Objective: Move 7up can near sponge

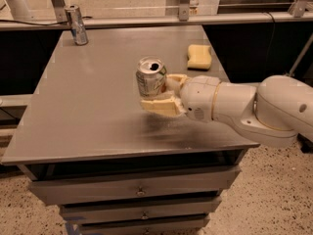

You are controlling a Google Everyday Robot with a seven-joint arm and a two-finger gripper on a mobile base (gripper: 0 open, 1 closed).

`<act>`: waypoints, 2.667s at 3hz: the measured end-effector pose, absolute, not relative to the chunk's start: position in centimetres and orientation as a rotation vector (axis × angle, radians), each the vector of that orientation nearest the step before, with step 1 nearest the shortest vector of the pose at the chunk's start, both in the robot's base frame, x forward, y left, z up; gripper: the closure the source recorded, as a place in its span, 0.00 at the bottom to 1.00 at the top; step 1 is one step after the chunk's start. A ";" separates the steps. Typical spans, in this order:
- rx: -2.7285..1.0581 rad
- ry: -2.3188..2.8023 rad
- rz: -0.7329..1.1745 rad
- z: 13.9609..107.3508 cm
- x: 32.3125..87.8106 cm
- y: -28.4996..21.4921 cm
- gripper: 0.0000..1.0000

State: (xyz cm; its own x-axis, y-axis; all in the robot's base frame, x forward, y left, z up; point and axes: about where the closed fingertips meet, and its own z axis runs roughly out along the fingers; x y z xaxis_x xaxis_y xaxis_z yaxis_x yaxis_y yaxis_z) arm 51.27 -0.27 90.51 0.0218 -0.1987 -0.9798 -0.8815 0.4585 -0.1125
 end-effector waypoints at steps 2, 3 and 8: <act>-0.767 1.527 0.569 91.2 55.0 -8.8 1.00; -0.669 1.562 0.457 91.5 58.1 -14.9 1.00; -0.479 1.651 0.392 85.0 69.1 -22.6 1.00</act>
Offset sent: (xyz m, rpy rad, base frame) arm 0.0735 -0.1864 0.0113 0.1057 -0.0236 -0.4500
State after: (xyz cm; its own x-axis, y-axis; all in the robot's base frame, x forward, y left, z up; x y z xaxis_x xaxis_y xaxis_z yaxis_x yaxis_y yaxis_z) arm 69.08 -22.58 85.05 -0.1033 -0.0844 -0.9911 -0.5210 0.8534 -0.0184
